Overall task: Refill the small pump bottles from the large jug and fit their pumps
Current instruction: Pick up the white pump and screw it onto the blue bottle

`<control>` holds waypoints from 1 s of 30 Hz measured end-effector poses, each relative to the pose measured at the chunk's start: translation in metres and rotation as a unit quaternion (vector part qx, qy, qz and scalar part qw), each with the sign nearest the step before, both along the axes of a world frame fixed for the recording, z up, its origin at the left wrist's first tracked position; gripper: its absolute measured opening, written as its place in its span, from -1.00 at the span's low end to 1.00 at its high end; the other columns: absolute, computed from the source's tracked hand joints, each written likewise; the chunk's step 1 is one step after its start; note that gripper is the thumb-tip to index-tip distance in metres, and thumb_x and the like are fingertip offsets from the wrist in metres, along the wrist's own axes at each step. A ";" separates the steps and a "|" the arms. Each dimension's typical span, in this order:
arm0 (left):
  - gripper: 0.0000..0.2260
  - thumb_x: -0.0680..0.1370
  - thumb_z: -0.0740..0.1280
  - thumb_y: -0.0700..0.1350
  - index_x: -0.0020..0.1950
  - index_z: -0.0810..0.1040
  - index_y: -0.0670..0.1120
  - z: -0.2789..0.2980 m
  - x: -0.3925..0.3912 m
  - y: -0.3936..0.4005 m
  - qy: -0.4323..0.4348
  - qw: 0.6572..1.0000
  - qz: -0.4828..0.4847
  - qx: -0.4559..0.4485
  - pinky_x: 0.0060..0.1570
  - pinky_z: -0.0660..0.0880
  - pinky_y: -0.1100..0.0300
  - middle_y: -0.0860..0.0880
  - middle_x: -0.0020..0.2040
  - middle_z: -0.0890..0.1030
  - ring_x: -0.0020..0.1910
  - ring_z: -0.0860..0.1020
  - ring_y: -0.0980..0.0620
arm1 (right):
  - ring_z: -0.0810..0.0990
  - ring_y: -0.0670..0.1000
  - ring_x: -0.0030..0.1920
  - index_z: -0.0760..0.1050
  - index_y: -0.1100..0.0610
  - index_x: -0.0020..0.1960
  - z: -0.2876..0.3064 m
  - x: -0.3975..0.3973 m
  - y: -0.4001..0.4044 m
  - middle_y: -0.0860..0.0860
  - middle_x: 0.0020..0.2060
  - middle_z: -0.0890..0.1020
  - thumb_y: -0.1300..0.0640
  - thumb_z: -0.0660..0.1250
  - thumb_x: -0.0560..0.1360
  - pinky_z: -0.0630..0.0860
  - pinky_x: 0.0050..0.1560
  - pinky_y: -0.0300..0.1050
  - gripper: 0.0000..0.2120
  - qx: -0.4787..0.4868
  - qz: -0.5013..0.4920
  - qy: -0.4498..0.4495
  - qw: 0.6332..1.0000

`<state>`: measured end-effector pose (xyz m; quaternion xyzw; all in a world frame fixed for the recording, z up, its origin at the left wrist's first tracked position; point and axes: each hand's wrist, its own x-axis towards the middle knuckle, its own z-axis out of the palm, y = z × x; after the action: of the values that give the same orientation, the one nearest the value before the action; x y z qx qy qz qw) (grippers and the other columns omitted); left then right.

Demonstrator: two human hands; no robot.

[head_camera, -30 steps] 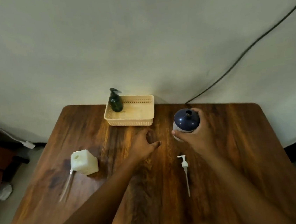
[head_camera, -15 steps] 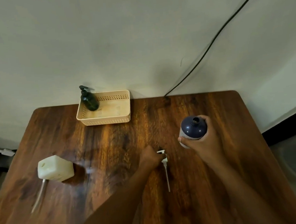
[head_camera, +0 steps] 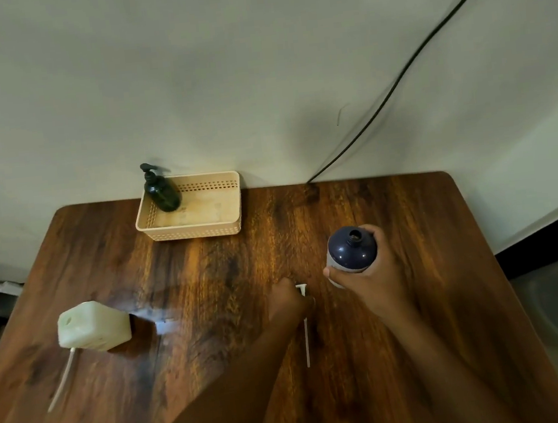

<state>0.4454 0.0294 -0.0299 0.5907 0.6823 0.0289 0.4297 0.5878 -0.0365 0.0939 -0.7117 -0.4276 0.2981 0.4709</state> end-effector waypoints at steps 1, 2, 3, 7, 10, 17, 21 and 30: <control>-0.61 0.54 0.53 -0.07 0.31 0.52 -0.09 0.005 -0.004 0.004 -0.001 1.000 0.001 0.008 0.07 0.62 0.16 -0.06 0.22 0.61 0.12 0.61 0.02 | 0.50 -0.28 0.14 0.31 -0.24 0.30 0.003 -0.003 0.004 -0.30 0.18 0.47 0.03 0.70 0.16 0.51 -0.14 -0.44 -0.15 0.002 0.006 -0.004 1.000; -0.61 0.54 0.54 -0.07 0.31 0.53 -0.09 0.011 -0.008 0.009 -0.001 1.000 0.003 0.017 0.07 0.62 0.16 -0.06 0.21 0.62 0.12 0.62 0.02 | 0.51 -0.23 0.14 0.31 -0.25 0.30 0.007 -0.005 0.008 -0.29 0.18 0.47 0.03 0.70 0.16 0.52 -0.11 -0.39 -0.15 0.004 0.010 -0.008 1.000; -0.63 0.54 0.53 -0.07 0.30 0.54 -0.09 0.019 -0.014 0.016 -0.004 1.000 0.008 0.027 0.08 0.63 0.15 -0.06 0.19 0.64 0.12 0.63 0.03 | 0.51 -0.17 0.14 0.30 -0.25 0.29 0.012 -0.009 0.013 -0.29 0.19 0.46 0.03 0.70 0.16 0.52 -0.06 -0.34 -0.15 0.006 0.016 -0.011 1.000; -0.80 0.52 0.56 -0.09 0.08 0.65 -0.08 0.063 -0.049 0.048 -0.022 0.997 0.029 0.070 -0.21 0.51 0.33 -0.06 0.06 0.72 -0.10 0.63 0.13 | 0.51 -0.22 0.10 0.33 -0.21 0.27 0.037 -0.030 0.036 -0.30 0.13 0.46 0.02 0.70 0.15 0.50 -0.12 -0.41 -0.17 0.027 0.047 -0.033 0.998; -0.85 0.51 0.57 -0.07 -0.15 0.62 -0.01 0.110 -0.087 0.070 -0.027 0.993 0.037 0.112 -0.31 0.48 0.31 -0.05 -0.11 0.73 -0.27 0.61 0.17 | 0.48 -0.34 0.04 0.33 -0.18 0.27 0.061 -0.057 0.056 -0.35 0.09 0.45 0.02 0.71 0.15 0.42 -0.18 -0.56 -0.17 0.048 0.071 -0.028 0.996; -0.77 0.50 0.59 -0.03 -0.27 0.65 -0.08 0.237 -0.187 0.102 -0.052 0.963 0.075 0.253 -0.34 0.42 0.21 0.04 -0.35 0.62 -0.37 0.55 0.14 | 0.47 -0.40 0.06 0.33 -0.18 0.26 0.124 -0.132 0.102 -0.37 0.09 0.46 -0.04 0.71 0.13 0.41 -0.18 -0.56 -0.17 0.102 0.168 -0.030 0.980; -0.81 0.48 0.60 -0.02 -0.20 0.67 -0.08 0.313 -0.244 0.104 -0.069 0.933 0.116 0.334 -0.38 0.35 0.35 0.04 -0.28 0.64 -0.31 0.57 0.13 | 0.52 -0.30 0.04 0.35 -0.25 0.18 0.171 -0.181 0.122 -0.38 0.06 0.50 -0.12 0.69 0.12 0.43 -0.17 -0.54 -0.24 0.133 0.214 -0.031 0.967; -0.71 0.51 0.57 0.01 -0.16 0.70 -0.23 0.470 -0.321 0.080 -0.114 0.862 0.126 0.478 -0.26 0.54 -0.02 -0.29 -0.21 0.67 -0.32 0.52 -0.09 | 0.54 -0.18 0.00 0.35 -0.21 0.26 0.253 -0.255 0.136 -0.34 0.05 0.49 -0.15 0.65 0.19 0.43 -0.12 -0.45 -0.25 0.169 0.282 -0.051 0.943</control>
<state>0.1240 0.1090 0.4405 0.6254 0.5995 0.4721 0.1627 0.3326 0.0993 0.3473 -0.4864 -0.6780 0.3053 0.4589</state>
